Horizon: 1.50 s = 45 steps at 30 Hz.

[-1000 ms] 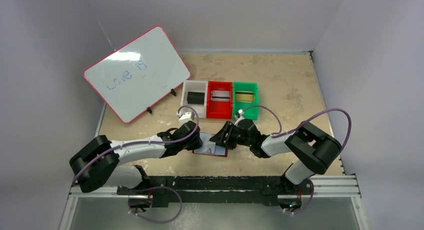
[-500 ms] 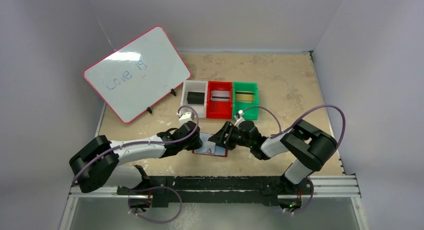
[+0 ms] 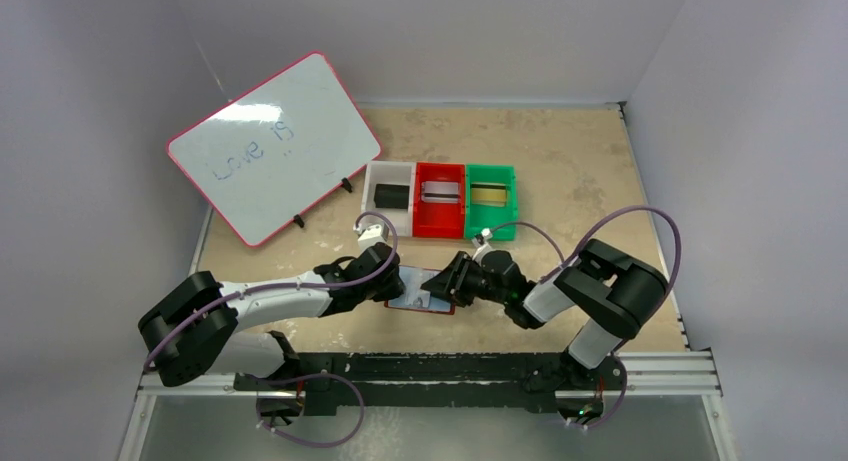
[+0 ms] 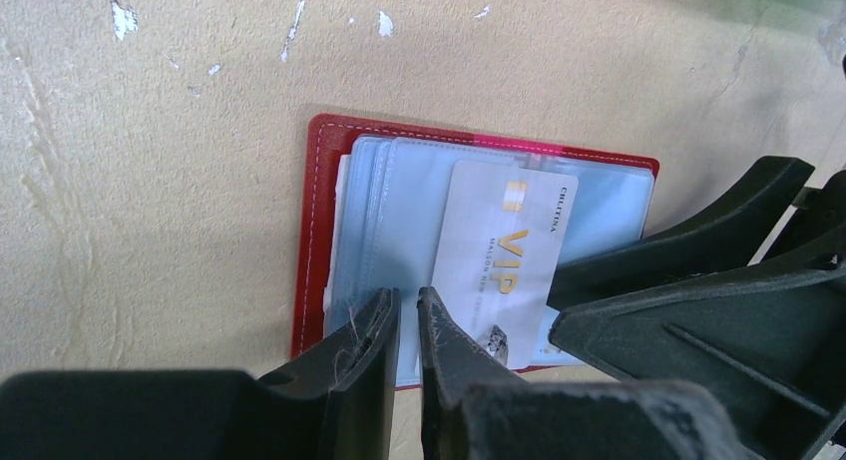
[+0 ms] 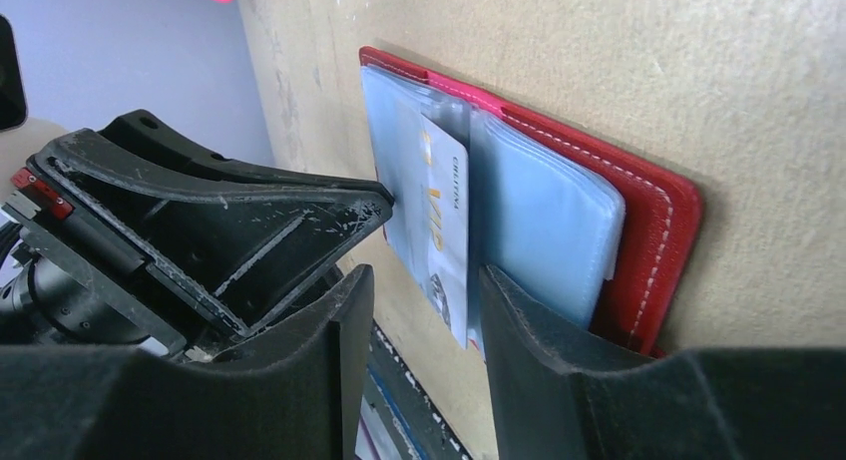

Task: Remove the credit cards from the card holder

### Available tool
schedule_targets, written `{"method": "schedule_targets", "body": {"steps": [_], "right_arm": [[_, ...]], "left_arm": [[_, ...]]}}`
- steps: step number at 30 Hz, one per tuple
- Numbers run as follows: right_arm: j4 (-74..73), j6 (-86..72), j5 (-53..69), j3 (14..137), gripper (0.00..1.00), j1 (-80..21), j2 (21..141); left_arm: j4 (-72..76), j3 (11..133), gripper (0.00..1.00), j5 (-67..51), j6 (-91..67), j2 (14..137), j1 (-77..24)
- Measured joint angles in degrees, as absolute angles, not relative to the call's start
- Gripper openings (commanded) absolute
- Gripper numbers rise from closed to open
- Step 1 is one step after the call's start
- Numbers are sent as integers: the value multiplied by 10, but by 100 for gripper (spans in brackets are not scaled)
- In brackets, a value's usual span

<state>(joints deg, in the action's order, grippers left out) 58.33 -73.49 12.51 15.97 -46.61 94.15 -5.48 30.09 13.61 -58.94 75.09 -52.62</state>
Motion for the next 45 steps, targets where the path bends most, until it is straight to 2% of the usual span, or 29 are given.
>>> {"method": "schedule_targets", "body": {"steps": [11,35,41,45], "right_arm": [[632,-740,131,146,29,-467,974],[646,-733,131,146,24,-469,983],[627,-725,131,159,17,-469,983],[627,-719,131,162,8,-469,983]], "left_arm": [[-56,301,12,136,-589,751,-526],[-57,301,12,136,-589,751,-526],[-56,301,11,136,-589,751,-526],[-56,301,11,136,-589,751,-526]]}}
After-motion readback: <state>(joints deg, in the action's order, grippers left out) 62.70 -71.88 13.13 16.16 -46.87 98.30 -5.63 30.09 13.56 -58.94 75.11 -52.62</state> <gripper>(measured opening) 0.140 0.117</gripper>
